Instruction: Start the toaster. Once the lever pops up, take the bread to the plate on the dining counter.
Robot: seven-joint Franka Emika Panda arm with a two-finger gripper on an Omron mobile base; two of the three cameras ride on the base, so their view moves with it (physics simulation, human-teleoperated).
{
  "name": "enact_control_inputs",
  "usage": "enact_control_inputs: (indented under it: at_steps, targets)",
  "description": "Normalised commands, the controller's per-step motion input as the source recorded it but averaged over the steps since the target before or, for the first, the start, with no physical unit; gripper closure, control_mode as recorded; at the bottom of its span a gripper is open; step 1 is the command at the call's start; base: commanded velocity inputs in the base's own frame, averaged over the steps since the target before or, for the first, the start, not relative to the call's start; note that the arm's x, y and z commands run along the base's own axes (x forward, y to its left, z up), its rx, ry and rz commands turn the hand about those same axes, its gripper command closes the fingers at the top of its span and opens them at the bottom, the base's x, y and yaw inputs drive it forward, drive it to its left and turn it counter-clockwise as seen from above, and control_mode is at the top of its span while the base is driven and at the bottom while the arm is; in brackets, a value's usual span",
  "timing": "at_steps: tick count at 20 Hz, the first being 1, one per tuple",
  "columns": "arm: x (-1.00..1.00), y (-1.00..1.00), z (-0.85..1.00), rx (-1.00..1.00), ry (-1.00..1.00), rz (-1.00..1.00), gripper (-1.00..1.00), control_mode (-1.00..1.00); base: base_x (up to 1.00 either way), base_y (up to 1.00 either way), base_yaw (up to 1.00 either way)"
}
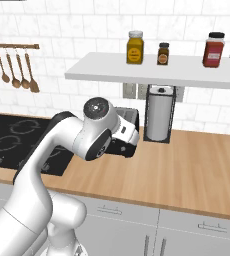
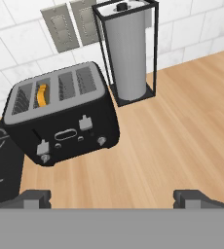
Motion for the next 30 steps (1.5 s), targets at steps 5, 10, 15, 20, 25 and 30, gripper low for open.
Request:
enact_control_inputs:
  at_steps: [5, 10, 15, 20, 25, 30]
  targets:
    - [0.00, 0.00, 0.00, 0.00, 0.00, 0.00, -1.00, -1.00, 0.00, 0.00, 0.00]
    - [0.00, 0.00, 0.00, 0.00, 0.00, 0.00, -1.00, -1.00, 0.00, 0.00, 0.00]
    - [0.00, 0.00, 0.00, 0.00, 0.00, 0.00, -1.00, -1.00, 0.00, 0.00, 0.00]
    - [0.00, 0.00, 0.00, 0.00, 0.00, 0.00, -1.00, -1.00, 0.00, 0.00, 0.00]
    - [0.00, 0.00, 0.00, 0.00, 0.00, 0.00, -1.00, -1.00, 0.00, 0.00, 0.00]
    - [0.00, 0.00, 0.00, 0.00, 0.00, 0.00, -1.00, -1.00, 0.00, 0.00, 0.00]
